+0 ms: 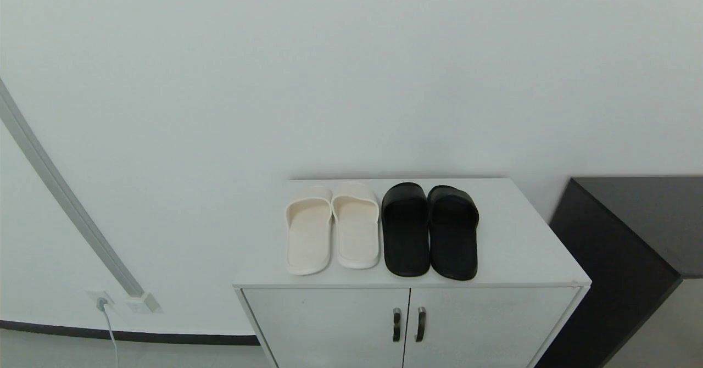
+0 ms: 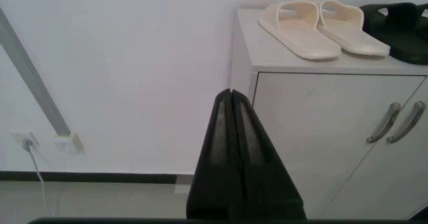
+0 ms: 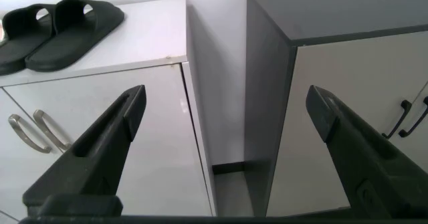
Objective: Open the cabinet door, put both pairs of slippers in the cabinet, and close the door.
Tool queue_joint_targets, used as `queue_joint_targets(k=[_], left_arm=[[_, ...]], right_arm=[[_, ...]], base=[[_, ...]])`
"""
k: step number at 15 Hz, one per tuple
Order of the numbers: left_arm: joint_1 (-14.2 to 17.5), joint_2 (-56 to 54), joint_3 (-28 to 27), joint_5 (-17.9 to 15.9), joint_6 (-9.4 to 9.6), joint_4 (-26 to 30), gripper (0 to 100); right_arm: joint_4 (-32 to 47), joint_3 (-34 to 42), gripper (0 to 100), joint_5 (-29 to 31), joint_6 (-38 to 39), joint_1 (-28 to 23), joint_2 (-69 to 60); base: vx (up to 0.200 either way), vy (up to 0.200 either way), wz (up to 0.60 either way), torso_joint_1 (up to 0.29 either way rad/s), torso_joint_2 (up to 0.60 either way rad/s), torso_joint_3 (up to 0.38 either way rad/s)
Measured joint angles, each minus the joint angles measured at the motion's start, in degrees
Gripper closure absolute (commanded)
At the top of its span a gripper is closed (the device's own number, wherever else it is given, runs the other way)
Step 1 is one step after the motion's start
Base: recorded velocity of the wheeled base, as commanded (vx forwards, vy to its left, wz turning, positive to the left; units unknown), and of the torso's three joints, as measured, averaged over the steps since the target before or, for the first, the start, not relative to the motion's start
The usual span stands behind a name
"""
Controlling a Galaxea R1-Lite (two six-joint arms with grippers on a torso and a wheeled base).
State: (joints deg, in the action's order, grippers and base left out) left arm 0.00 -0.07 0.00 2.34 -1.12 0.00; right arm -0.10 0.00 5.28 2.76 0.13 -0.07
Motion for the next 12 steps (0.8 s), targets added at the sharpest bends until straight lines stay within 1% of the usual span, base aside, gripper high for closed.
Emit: queue_joint_targets(k=[6,9,11,12], left_arm=[[0.00,0.00,0.00,0.00,0.00,0.00,100],[0.00,0.00,0.00,0.00,0.01,0.00,100],[0.00,0.00,0.00,0.01,0.01,0.00,100],[0.00,0.00,0.00,0.01,0.00,0.00,100]], right_arm=[[0.02,0.00,0,-0.27,-0.09,0.05,0.00],[0.10,-0.05,0,-0.60,-1.45,0.00,0.00],[0.12,-0.24,0,-0.52,-0.90,0.11,0.40],[0.28,-1.62,0,-0.44,0.46,0.28,0.93]], base=[[0.000,0.000,0.00,0.000,0.00,0.000],[0.000,0.000,0.00,0.000,0.00,0.000],[0.000,0.000,0.00,0.000,0.00,0.000],[0.000,0.000,0.00,0.000,0.00,0.000]])
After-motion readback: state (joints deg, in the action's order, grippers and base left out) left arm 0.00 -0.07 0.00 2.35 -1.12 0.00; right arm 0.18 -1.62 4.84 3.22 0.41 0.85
